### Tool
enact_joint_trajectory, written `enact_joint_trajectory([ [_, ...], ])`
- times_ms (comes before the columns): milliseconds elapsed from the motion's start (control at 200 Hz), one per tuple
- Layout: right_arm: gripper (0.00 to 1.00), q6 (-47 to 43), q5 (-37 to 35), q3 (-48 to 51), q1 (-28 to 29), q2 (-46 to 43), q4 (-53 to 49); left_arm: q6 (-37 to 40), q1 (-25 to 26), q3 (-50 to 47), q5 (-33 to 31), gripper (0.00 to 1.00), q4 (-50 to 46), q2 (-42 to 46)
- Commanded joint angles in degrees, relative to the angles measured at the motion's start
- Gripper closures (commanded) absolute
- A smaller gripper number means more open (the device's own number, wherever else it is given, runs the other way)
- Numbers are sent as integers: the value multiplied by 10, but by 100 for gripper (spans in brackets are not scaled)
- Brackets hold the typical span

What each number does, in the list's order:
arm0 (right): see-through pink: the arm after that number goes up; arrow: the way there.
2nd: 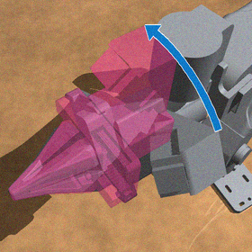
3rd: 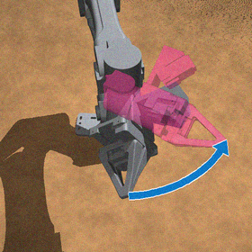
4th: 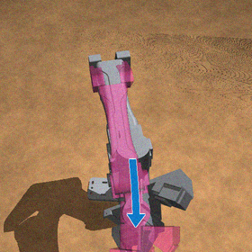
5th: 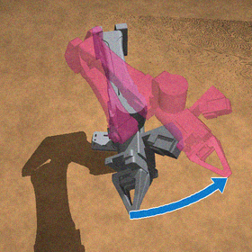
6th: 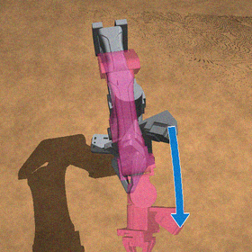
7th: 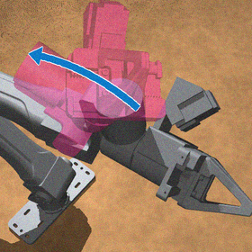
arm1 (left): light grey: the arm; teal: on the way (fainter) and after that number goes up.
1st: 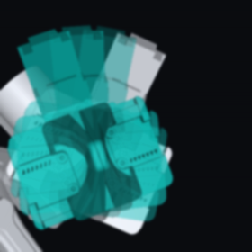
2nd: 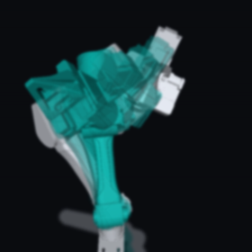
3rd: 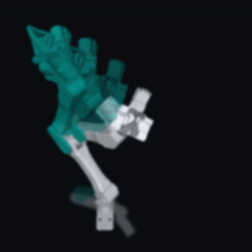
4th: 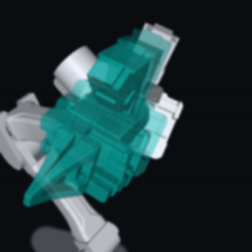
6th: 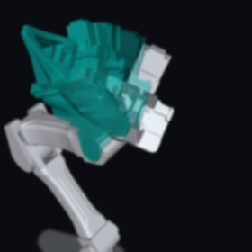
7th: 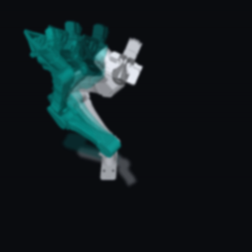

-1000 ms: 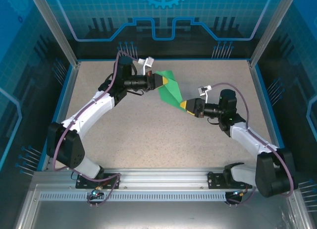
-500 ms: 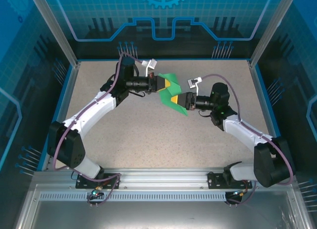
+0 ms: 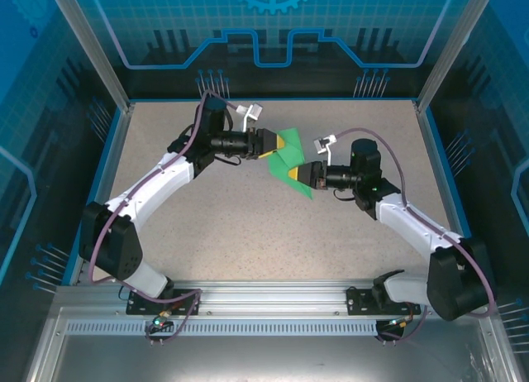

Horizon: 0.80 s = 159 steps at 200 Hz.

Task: Fold a paper plane with a square sheet of paper (fold left side to right side)
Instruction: Turn over the paper at the center of the table.

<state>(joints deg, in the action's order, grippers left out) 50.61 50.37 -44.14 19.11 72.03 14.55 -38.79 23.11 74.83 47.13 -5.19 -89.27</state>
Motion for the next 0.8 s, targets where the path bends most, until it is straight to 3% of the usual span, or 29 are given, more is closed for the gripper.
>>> enact_joint_trajectory([
  [0, 94, -113, -59, -43, 5, -32, -173, 48, -13, -11, -34, 47, -64, 30],
  [105, 96, -213, -164, -96, 23, -46, -334, 82, -22, -15, -83, 39, -111, 62],
  [220, 97, -286, -341, -150, 65, -52, -473, 110, -24, -25, -156, 33, -149, 105],
  [395, 97, -342, -648, -248, 165, -2, -625, 120, -26, -67, -283, 27, -169, 196],
  [500, 96, -343, -797, -317, 208, 66, -715, 132, -27, -95, -375, 19, -187, 251],
  [630, 96, -351, -918, -385, 254, 156, -786, 145, -27, -123, -454, 11, -207, 303],
  [790, 95, -353, -1026, -450, 294, 281, -853, 147, -28, -134, -467, 9, -225, 323],
])
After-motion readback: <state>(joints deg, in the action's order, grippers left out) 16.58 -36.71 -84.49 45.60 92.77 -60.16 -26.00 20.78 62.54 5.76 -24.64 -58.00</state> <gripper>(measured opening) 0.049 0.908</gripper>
